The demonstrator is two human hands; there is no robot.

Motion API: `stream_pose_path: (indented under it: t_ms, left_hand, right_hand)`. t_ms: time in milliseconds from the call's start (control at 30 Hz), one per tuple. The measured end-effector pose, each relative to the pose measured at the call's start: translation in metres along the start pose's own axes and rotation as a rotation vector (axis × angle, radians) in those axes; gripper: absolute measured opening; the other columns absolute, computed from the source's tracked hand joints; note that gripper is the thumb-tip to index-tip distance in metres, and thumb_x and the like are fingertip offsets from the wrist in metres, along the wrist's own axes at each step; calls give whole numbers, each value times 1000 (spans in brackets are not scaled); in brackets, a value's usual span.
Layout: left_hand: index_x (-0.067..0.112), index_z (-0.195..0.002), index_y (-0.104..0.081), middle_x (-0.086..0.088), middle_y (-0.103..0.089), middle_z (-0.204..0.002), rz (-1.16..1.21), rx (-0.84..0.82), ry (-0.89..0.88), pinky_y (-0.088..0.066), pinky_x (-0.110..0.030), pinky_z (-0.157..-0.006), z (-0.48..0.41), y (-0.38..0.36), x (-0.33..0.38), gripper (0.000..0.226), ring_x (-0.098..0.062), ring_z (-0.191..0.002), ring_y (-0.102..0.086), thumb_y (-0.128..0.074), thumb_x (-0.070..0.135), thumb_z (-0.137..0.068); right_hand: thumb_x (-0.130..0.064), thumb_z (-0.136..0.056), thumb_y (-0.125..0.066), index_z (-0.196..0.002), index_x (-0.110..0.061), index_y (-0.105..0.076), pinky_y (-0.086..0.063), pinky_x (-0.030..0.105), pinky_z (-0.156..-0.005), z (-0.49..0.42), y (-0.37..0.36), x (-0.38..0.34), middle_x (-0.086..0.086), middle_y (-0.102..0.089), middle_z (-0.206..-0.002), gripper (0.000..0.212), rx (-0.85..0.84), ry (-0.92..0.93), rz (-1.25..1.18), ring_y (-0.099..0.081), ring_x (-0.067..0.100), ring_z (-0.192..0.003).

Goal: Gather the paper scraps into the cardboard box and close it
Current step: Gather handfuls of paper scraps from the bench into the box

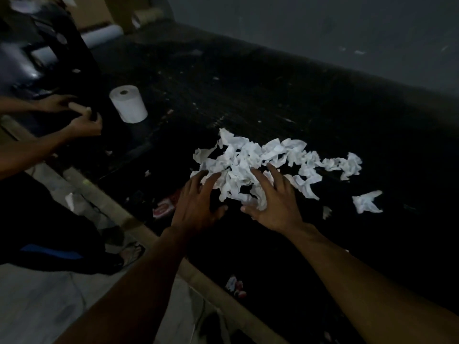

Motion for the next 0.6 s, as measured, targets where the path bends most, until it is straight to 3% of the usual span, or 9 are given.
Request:
stream_pose_path:
  t_ms: [133, 267, 333, 400, 467, 533, 600]
  left_hand:
    - [44, -148, 0, -2, 2, -160, -109, -172, -82, -6, -60, -114, -37, -20, -33, 105, -29, -146, 2, -53, 81, -64]
    - [52, -146, -2, 4, 6, -160, -91, -202, -177, -4, -62, -111, -70, -30, -46, 94, -32, -146, 4, -49, 80, -69]
    - [52, -146, -7, 6, 3, -160, -86, -222, -234, -5, -62, -111, -85, -39, -50, 87, -32, -146, 3, -49, 77, -74]
    - [48, -146, -19, 4, -7, -160, -102, -249, -283, -7, -60, -114, -96, -52, -55, 74, -30, -146, -2, -43, 73, -80]
    - [37, -137, -43, 0, -29, -154, -67, -249, -296, -13, -56, -114, -100, -63, -58, 58, -29, -144, -17, -43, 64, -86]
    - [21, -114, -60, -7, -55, -130, 3, -158, -348, -29, -54, -108, -101, -69, -59, 40, -31, -130, -41, -55, 51, -87]
    - [14, -97, -59, -12, -60, -103, 108, -19, -385, -41, -46, -94, -100, -72, -63, 27, -30, -106, -53, -67, 34, -82]
  right_hand:
    - [-87, -58, -52, -142, -59, 10, -7, 55, -117, -32, -24, 17, -2, 9, -161, 108, -105, -31, 104, 1, 29, -147]
    - [-80, -66, -61, -143, -59, 9, -6, 62, -114, -54, -41, 22, -7, 17, -159, 106, -185, -72, 170, 7, 29, -146]
    - [-78, -74, -54, -143, -61, 8, -4, 63, -114, -66, -49, 23, -11, 20, -159, 94, -211, -76, 191, 9, 29, -147]
    - [-81, -78, -43, -144, -60, -1, 0, 63, -114, -74, -61, 27, -13, 18, -159, 81, -239, -84, 221, 10, 27, -147]
    - [-83, -75, -38, -145, -55, -20, -4, 63, -114, -74, -72, 32, -11, 2, -162, 77, -196, -105, 221, 0, 26, -147]
    - [-76, -77, -48, -136, -42, -47, -19, 62, -112, -69, -78, 34, -3, -26, -157, 68, -41, -74, 171, -21, 30, -143]
    - [-59, -81, -61, -115, -23, -66, -34, 51, -106, -63, -78, 38, 8, -47, -143, 49, 156, -13, 105, -40, 34, -129]
Point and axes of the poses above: each hand's wrist, its own z-axis away from the middle knuckle, its own y-axis out of the back of the hand, x = y × z, the point moved 4 cm from there along -z, towards the middle knuckle
